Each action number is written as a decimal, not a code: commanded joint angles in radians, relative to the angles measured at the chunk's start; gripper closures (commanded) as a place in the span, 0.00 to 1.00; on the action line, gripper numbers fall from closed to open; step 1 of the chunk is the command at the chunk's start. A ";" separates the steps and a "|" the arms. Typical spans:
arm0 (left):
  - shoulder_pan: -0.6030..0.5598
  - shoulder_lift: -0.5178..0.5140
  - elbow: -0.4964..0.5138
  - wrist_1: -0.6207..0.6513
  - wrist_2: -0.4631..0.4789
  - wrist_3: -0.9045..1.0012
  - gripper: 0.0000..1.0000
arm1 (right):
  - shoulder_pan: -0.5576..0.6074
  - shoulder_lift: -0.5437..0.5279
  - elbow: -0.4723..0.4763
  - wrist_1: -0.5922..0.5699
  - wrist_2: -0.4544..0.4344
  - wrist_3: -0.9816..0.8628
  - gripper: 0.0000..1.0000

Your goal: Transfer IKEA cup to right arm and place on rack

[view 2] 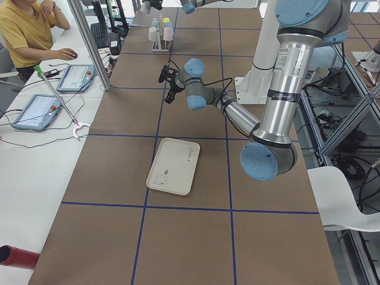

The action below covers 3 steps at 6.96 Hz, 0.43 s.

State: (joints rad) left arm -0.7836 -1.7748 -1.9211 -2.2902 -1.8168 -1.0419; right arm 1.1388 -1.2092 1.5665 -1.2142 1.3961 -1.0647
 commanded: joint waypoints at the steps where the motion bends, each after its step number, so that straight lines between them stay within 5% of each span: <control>1: 0.001 0.000 0.001 0.000 0.001 -0.001 0.00 | 0.009 -0.018 -0.081 0.088 0.040 -0.026 1.00; 3: 0.001 0.000 0.001 0.000 0.001 -0.001 0.00 | 0.035 -0.024 -0.079 0.087 0.041 -0.125 1.00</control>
State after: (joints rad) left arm -0.7826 -1.7748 -1.9206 -2.2902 -1.8162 -1.0430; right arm 1.1593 -1.2267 1.4908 -1.1325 1.4341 -1.1366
